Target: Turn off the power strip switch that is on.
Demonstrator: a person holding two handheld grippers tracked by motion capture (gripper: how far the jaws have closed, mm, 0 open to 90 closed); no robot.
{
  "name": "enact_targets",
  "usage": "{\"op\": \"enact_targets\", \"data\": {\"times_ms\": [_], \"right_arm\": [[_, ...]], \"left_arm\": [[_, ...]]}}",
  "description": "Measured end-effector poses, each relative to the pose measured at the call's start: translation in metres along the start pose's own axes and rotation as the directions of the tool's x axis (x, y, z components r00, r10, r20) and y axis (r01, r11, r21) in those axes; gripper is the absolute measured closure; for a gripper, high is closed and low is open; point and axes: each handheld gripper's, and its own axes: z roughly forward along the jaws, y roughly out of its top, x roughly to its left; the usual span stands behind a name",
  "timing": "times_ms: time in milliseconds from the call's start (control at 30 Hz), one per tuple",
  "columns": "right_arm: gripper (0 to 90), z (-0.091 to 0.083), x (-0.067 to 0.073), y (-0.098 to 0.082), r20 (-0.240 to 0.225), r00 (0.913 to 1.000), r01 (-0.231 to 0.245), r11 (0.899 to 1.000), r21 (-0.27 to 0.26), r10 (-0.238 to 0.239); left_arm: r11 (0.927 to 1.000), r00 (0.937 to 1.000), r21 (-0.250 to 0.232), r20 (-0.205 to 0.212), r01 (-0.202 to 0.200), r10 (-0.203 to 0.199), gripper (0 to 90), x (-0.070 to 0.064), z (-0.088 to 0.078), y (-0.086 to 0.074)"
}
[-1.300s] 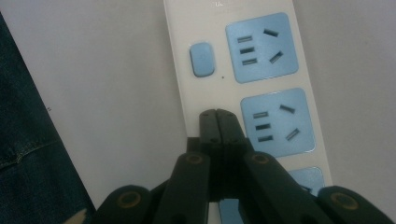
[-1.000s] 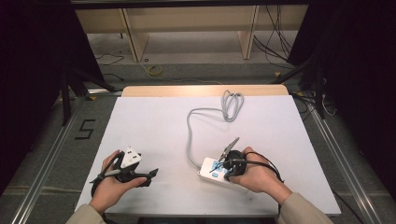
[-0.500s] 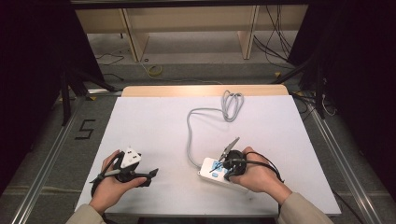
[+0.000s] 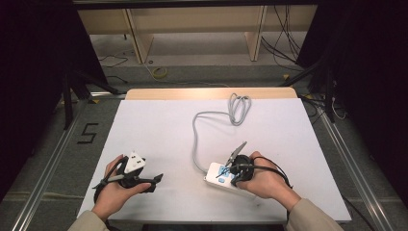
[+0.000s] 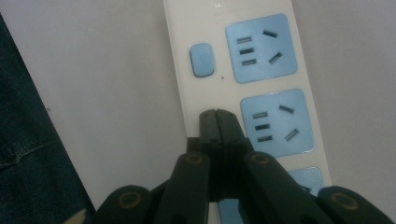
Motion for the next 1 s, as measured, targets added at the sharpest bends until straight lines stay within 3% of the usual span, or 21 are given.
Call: {"op": "enact_targets", "data": {"times_ms": [1000], "right_arm": [[90.0,-0.0014,0.0005,-0.0001,0.000,1.0000,-0.002,1.000,-0.003,0.002]], "left_arm": [[1.0000,1.0000,0.000,0.001,-0.001,0.001,15.9,0.0000,0.0001,0.0000]]}}
